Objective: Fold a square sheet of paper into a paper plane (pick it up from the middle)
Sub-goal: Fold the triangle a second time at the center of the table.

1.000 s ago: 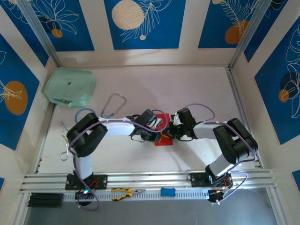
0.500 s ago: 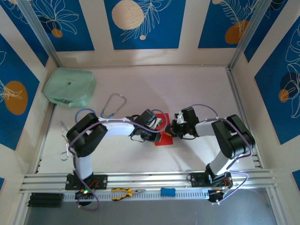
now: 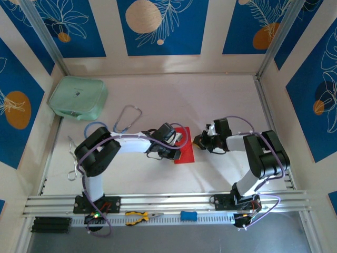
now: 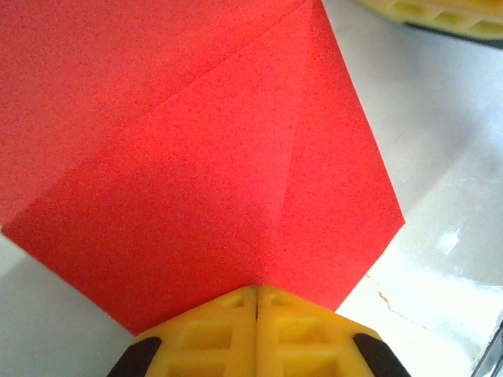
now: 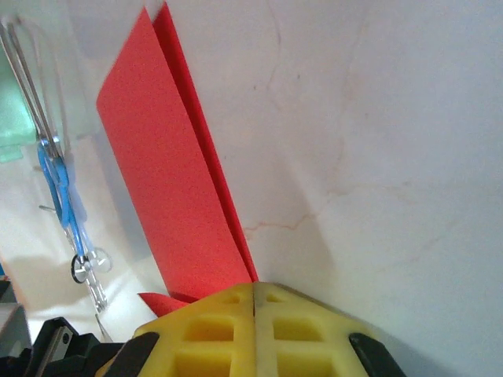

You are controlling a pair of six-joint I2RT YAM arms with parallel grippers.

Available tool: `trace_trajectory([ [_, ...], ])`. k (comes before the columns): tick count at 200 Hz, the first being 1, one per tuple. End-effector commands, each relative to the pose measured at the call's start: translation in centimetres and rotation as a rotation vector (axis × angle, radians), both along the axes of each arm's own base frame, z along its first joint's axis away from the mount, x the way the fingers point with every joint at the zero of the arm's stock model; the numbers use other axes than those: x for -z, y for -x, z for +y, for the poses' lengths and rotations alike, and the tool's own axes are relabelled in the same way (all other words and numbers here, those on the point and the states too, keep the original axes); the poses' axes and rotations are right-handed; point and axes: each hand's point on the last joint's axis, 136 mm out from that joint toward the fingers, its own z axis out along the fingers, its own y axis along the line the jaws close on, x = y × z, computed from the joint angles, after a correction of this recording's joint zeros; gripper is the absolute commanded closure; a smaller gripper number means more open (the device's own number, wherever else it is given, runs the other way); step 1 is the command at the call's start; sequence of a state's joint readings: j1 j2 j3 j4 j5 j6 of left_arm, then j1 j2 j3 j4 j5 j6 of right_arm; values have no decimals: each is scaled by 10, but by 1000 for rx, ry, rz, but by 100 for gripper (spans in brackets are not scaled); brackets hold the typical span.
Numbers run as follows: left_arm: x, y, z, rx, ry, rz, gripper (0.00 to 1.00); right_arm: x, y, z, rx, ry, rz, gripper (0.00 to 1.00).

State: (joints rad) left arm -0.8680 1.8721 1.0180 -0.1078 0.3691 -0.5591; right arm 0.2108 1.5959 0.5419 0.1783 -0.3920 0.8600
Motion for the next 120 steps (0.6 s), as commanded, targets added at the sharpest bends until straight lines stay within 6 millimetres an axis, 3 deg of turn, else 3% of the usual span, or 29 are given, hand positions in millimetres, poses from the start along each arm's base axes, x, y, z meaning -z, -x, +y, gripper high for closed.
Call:
trace_trajectory([
  [1, 38, 24, 40, -6, -168, 100, 100, -18, -2, 0, -19, 29, -51, 100],
  [28, 36, 23, 39, -6, -162, 96, 100, -26, 8, 14, -62, 26, -82, 100],
  [70, 35, 23, 37, -4, -153, 97, 100, -16, 15, 35, -127, 16, -63, 100],
  [120, 32, 23, 36, 1, -139, 89, 100, 9, 16, 30, -111, 55, 3, 100],
])
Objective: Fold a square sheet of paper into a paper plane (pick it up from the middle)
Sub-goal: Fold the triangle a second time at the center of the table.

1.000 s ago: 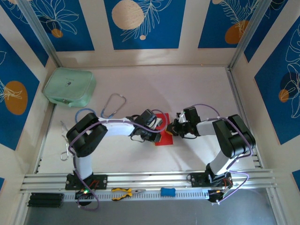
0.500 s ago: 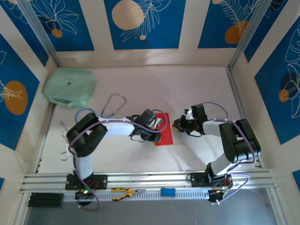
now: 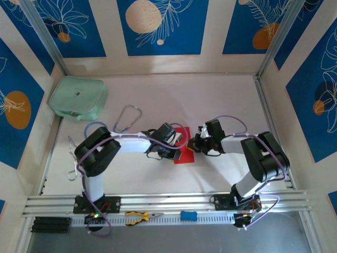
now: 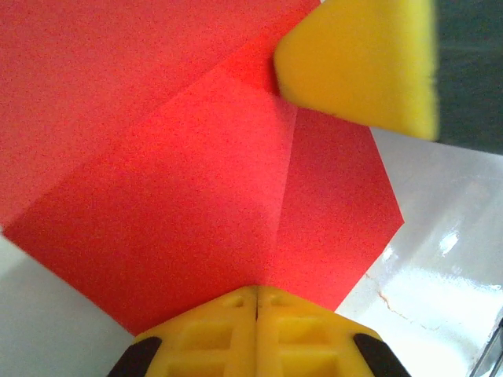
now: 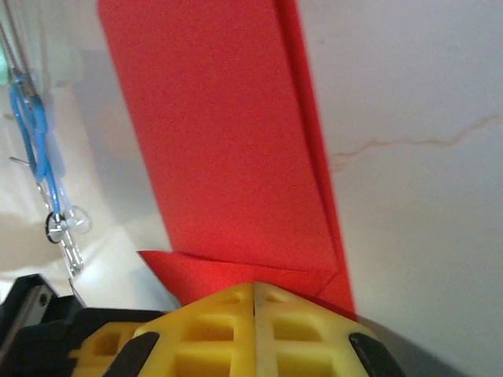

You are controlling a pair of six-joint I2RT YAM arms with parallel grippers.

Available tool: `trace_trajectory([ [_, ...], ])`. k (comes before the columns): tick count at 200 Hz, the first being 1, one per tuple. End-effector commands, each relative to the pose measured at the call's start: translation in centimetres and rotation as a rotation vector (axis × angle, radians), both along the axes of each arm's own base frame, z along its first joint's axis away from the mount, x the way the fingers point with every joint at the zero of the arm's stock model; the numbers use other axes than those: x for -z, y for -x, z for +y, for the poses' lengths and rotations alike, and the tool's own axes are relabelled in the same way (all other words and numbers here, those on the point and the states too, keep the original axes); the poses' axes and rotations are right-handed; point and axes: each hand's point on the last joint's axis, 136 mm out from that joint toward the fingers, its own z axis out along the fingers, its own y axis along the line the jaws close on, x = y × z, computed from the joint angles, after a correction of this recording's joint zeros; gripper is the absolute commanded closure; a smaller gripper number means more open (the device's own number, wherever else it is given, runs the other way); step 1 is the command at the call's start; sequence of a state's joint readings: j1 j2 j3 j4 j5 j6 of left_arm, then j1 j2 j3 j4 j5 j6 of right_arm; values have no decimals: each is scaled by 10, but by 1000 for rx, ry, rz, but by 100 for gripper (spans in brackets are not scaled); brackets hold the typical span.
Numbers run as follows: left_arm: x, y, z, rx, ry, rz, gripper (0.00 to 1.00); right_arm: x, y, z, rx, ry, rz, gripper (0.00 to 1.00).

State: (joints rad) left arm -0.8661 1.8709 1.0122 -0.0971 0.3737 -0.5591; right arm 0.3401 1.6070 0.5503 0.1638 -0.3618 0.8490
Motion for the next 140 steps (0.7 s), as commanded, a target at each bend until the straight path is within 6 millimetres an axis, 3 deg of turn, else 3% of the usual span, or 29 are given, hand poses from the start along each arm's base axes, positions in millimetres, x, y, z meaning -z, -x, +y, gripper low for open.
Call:
trace_trajectory([
  [1, 32, 23, 35, 2, -145, 90, 100, 4, -6, -3, 10, 27, -1, 100],
  [47, 19, 21, 31, 2, -115, 75, 100, 26, 10, -20, 28, 107, 70, 100],
  [101, -30, 4, -3, 0, 35, 38, 97, 31, 15, -19, 19, 96, 91, 100],
  [140, -30, -3, -23, 7, 84, 69, 96, 35, 16, -18, 16, 96, 104, 100],
])
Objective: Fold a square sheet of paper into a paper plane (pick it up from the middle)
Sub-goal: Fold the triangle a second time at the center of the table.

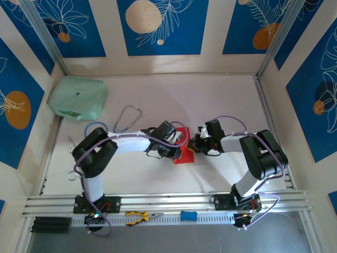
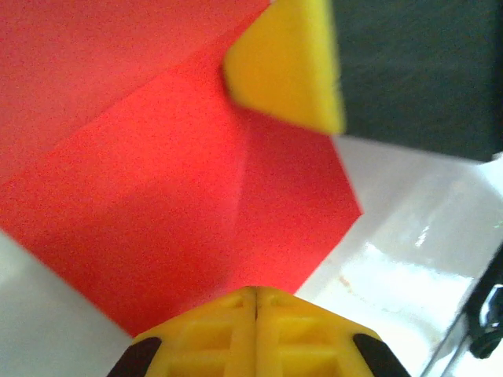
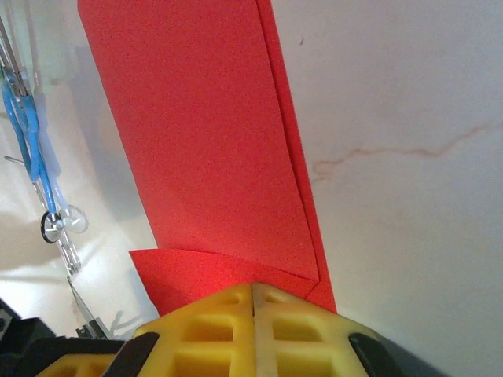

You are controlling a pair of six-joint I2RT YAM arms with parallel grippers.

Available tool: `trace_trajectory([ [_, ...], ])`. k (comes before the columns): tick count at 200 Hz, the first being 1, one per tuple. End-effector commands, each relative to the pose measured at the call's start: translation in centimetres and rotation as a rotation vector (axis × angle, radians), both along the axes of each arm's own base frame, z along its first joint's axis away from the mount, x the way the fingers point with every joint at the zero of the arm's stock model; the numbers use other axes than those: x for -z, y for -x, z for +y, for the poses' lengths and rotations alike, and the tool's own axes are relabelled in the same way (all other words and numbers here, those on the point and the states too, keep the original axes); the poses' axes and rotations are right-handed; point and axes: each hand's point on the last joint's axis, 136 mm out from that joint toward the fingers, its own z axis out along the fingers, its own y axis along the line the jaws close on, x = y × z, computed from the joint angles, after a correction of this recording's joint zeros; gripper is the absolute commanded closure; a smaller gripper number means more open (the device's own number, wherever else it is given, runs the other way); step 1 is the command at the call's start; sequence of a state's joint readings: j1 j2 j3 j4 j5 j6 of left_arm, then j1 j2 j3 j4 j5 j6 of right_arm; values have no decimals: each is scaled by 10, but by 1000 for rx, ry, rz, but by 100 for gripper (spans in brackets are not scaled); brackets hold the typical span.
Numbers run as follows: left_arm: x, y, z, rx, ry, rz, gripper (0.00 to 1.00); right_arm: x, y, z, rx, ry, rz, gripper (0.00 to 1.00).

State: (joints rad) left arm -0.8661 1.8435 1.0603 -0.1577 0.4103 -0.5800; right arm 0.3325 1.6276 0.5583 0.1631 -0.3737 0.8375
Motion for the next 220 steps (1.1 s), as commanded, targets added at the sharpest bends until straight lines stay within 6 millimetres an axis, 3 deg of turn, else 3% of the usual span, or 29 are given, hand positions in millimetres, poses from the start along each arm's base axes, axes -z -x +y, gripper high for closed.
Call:
trace_trajectory([
  [1, -8, -4, -16, 6, 55, 43, 96, 32, 17, -17, 22, 98, 97, 100],
  [46, 12, -10, -23, -9, 30, 86, 95, 34, 18, -15, 15, 97, 103, 100],
  [84, 35, 1, 1, -43, -73, 124, 95, 37, 19, -16, 14, 102, 111, 100],
  [131, 31, 14, 18, -50, -73, 158, 93, 38, 20, -18, 15, 110, 115, 100],
  [220, 49, 49, 60, -73, -151, 256, 95, 37, 19, -19, 16, 113, 111, 100],
])
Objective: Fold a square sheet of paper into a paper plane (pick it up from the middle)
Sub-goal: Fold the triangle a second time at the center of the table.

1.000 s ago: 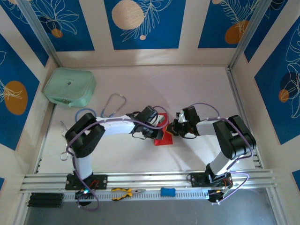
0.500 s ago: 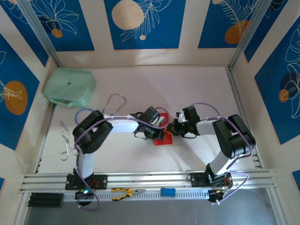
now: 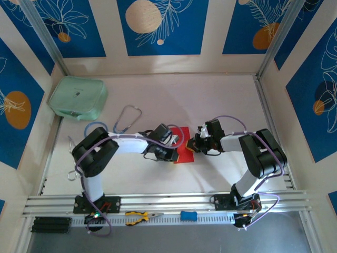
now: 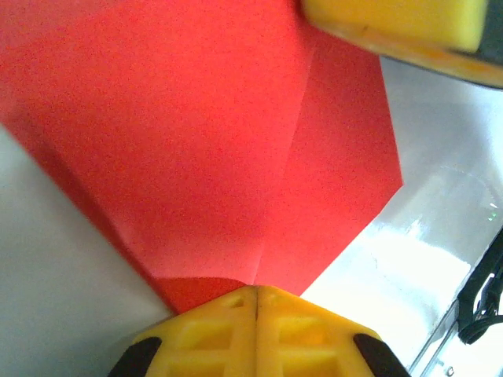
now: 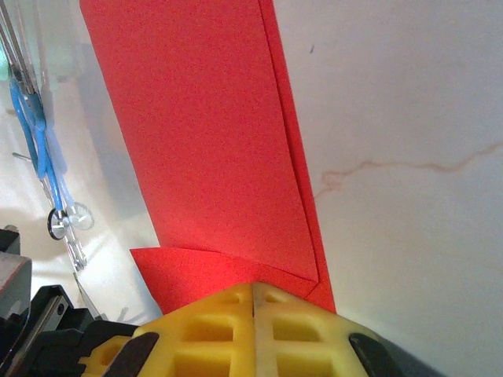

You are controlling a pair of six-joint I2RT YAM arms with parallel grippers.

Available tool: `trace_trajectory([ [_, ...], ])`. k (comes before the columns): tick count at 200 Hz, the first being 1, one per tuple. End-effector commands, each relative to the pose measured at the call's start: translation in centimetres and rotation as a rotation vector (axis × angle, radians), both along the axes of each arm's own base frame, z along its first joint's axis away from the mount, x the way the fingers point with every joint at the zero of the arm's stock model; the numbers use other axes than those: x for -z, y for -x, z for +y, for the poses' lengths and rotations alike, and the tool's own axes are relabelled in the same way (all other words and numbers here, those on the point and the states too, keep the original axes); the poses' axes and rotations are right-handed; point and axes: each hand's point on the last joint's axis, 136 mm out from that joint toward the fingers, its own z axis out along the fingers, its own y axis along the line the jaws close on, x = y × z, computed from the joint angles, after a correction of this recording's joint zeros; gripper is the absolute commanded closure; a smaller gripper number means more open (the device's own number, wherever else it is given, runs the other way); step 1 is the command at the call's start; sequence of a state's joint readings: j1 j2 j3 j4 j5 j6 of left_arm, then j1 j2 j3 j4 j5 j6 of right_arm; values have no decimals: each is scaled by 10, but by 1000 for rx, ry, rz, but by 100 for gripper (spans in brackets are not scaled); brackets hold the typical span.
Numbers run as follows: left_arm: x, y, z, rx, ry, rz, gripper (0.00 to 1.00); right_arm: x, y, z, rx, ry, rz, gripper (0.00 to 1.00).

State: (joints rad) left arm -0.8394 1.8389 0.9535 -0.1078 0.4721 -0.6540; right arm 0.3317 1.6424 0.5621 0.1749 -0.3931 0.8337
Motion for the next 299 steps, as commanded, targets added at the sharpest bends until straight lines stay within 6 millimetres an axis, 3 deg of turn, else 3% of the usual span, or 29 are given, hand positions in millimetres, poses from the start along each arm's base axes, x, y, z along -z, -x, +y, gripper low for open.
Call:
trace_trajectory([
  [1, 27, 33, 40, -11, -141, 139, 95, 37, 19, -21, 27, 128, 108, 100],
  [38, 15, 33, 42, -5, -121, 102, 97, 35, 19, -21, 27, 129, 107, 100],
  [81, -45, 2, 5, -7, 54, -30, 98, 33, 18, -20, 23, 123, 103, 100],
  [105, -55, -17, -13, -18, 97, -64, 97, 33, 18, -20, 25, 125, 103, 100],
  [144, -36, -38, -32, -24, 39, -31, 97, 33, 18, -20, 22, 122, 102, 100],
  [183, -13, -36, -32, -20, 2, 9, 97, 31, 17, -19, 19, 116, 97, 100],
  [251, 22, -6, 8, 8, -132, 60, 96, 33, 17, -21, 24, 123, 102, 100],
  [299, 21, 11, 29, 23, -170, 70, 94, 34, 17, -21, 24, 125, 106, 100],
])
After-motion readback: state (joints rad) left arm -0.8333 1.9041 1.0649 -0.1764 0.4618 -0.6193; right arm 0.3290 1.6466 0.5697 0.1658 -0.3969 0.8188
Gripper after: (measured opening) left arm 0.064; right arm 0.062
